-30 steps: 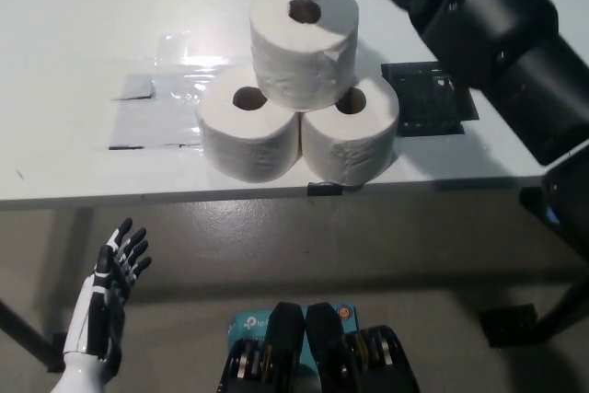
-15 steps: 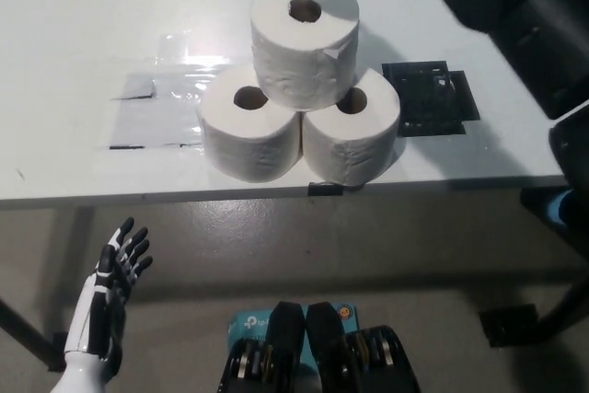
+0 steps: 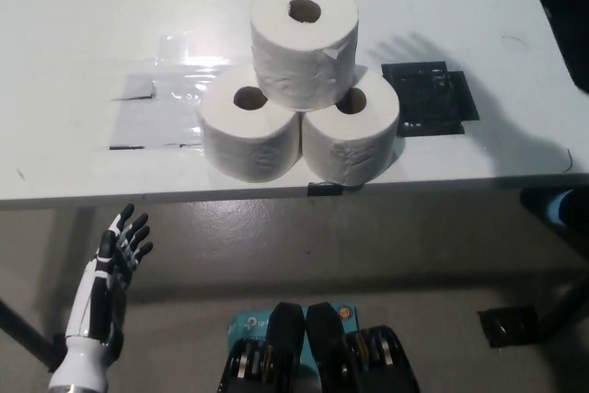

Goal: A few rolls of toilet paper are kept infront of the robot and the robot uses its right hand to lift one of the rolls and and places it on top of the other rolls to stack it.

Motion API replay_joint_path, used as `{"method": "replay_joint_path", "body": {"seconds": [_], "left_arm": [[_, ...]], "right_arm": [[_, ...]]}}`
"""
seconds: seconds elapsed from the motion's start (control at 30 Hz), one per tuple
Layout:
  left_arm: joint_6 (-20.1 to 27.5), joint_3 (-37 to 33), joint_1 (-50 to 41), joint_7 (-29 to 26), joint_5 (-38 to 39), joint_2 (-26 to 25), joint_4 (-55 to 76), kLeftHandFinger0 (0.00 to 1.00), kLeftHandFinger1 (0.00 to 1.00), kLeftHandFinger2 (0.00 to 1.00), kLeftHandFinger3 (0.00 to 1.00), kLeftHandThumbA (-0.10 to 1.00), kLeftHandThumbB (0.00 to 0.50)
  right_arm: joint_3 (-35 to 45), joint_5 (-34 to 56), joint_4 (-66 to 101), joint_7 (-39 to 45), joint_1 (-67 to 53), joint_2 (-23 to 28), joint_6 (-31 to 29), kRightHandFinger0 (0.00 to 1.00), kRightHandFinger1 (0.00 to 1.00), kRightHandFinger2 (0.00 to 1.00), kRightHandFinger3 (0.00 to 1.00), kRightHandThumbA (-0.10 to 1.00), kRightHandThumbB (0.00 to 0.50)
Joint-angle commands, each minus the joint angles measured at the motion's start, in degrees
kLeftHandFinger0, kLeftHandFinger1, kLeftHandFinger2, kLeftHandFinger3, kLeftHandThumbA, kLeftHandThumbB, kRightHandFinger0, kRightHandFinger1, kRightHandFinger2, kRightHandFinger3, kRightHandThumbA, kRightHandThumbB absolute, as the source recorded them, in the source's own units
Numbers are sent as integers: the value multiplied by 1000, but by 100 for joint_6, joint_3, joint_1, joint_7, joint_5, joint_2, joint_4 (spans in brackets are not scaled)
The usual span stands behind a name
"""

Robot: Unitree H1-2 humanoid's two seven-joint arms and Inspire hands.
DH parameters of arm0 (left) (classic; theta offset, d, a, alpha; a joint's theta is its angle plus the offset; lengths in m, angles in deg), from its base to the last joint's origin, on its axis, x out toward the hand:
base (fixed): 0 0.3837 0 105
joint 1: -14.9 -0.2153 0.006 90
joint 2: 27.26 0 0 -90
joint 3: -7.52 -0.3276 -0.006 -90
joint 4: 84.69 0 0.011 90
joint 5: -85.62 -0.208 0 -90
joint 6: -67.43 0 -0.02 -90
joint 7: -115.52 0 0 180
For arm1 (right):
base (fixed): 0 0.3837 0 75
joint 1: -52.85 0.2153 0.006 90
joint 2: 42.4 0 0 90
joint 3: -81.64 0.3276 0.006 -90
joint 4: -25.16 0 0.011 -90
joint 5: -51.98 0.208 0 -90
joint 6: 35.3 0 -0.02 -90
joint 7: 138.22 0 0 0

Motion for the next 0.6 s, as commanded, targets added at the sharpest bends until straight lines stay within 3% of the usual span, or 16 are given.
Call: {"method": "replay_joint_path", "body": {"seconds": [0.0,0.03,0.07,0.1,0.23,0.4,0.5,0.53,0.57], "left_arm": [[-29,45,753,41,-109,-212,36,1000,1000,1000,1000,1000,151],[-26,39,763,44,-116,-214,28,1000,1000,1000,1000,1000,149],[-25,29,773,50,-125,-215,21,1000,1000,1000,1000,1000,146],[-80,30,802,60,-81,-198,6,1000,1000,1000,1000,1000,193],[-155,56,847,45,-2,-150,-14,1000,1000,1000,1000,1000,227],[-76,55,845,46,-48,-170,-22,1000,1000,1000,1000,1000,184],[-121,-12,698,113,-60,-175,47,1000,1000,1000,1000,1000,210],[-87,-12,682,133,-34,-178,43,1000,1000,1000,1000,1000,193],[-50,-9,611,172,42,-167,54,1000,1000,1000,1000,1000,179]], "right_arm": [[2899,1869,6151,188,-380,1347,2058,1000,1000,1000,1000,1000,320],[2979,2055,6214,-62,-469,1252,1885,1000,1000,1000,1000,1000,293],[3092,2325,6280,-409,-598,1123,1634,1000,1000,1000,1000,1000,294],[3237,2253,6280,-716,-757,919,1273,1000,1000,1000,1000,1000,338],[3624,2274,6280,-1823,-1413,400,42,1000,1000,1000,1000,1000,324],[3712,2534,6280,-2901,-3310,-317,-1531,1000,1000,1000,1000,1000,201],[3353,2554,6280,-3083,-5073,-1267,-1760,1000,1000,1000,1000,1000,217],[3312,2474,6280,-3073,-5310,-1343,-1778,1000,1000,1000,1000,1000,183],[3244,2128,6280,-3099,-5731,-1475,-1791,1000,1000,1000,1000,1000,106]]}}
